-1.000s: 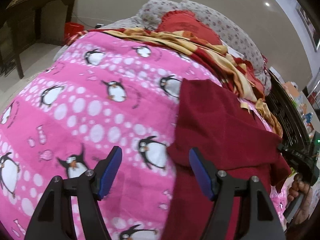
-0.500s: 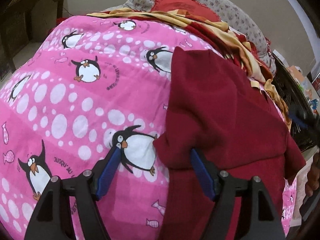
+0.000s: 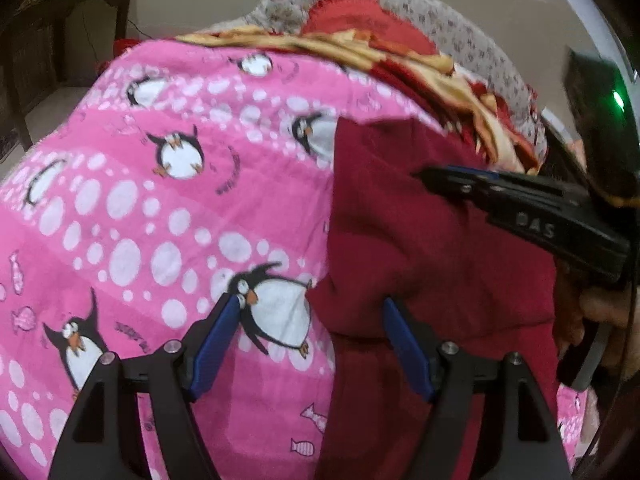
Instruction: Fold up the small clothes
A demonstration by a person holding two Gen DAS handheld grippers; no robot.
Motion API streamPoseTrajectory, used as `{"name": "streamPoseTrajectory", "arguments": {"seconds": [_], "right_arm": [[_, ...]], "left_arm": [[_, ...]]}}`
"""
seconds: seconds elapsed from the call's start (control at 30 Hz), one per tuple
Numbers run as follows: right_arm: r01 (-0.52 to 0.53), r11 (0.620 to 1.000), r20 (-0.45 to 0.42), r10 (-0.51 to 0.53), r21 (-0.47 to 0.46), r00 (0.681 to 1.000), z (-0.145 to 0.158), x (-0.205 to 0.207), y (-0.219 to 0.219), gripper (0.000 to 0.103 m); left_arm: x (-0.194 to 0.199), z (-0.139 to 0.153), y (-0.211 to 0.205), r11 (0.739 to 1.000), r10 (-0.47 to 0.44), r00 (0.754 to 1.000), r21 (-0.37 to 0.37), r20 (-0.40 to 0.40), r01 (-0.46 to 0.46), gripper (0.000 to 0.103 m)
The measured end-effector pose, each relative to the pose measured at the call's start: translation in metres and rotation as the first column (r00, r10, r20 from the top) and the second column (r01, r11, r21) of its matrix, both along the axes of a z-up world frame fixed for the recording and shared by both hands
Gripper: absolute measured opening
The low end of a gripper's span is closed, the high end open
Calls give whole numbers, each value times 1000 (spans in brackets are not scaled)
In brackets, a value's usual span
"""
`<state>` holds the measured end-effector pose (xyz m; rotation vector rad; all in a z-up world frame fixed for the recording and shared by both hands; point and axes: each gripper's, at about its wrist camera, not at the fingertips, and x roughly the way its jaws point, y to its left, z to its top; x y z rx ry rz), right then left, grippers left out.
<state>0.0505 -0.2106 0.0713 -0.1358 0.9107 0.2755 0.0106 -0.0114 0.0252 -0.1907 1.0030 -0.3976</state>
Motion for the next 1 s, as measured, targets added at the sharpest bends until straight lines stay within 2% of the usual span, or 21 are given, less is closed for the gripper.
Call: {"name": "streamPoseTrajectory", "arguments": {"seconds": [0.07,0.13,0.23,0.33,0.47,0.57,0.67,0.73,0.8,0.83,0.9,0.93,1.0], "right_arm": [[61,998,26,-62,33,998,4,-1,-12,27],[113,992,-14,-113,62,994,-7,8,-14,27],[119,991,-58,-116,60,992,-18,9,-8,29],[153,981,-27,-151,121,988,-4,-14,-23,38],[181,961,-1,-185,208,983,4,-51,-44,38],[215,962,-48,-210,168,976,-14,-58,-52,38],[308,944,-136,-292,118,947,-43,-57,-68,38],[336,924,-148,-312,183,938,-49,-64,-81,35],[368,908,-160,-340,202,927,-42,-78,-90,35],[378,903,-145,-354,203,924,-36,-85,-94,36],[425,882,-68,-420,202,905,-17,-108,-114,38],[461,867,-34,-463,191,886,-9,-118,-124,43],[563,815,43,-573,140,818,5,-137,-149,54]], "left_arm": [[1,3,2,1000,14,1000,-4,26,-14,85],[6,-1,-2,1000,23,1000,16,14,-23,85],[9,-6,-6,998,14,1000,55,-20,-13,85],[3,-1,-6,997,-7,1000,75,-10,8,85],[-2,18,-2,998,9,999,55,52,-12,85],[2,27,-10,999,4,997,43,81,-8,85],[8,24,-27,999,-16,998,40,68,13,86],[14,11,-43,994,-47,999,98,25,45,86],[16,-3,-53,987,-73,997,145,-20,75,85],[14,-8,-57,984,-84,996,158,-24,87,86],[7,-8,-61,978,-95,995,190,18,90,86],[6,-8,-61,977,-98,995,194,21,92,86],[6,-8,-60,979,-90,996,182,12,87,86]]}}
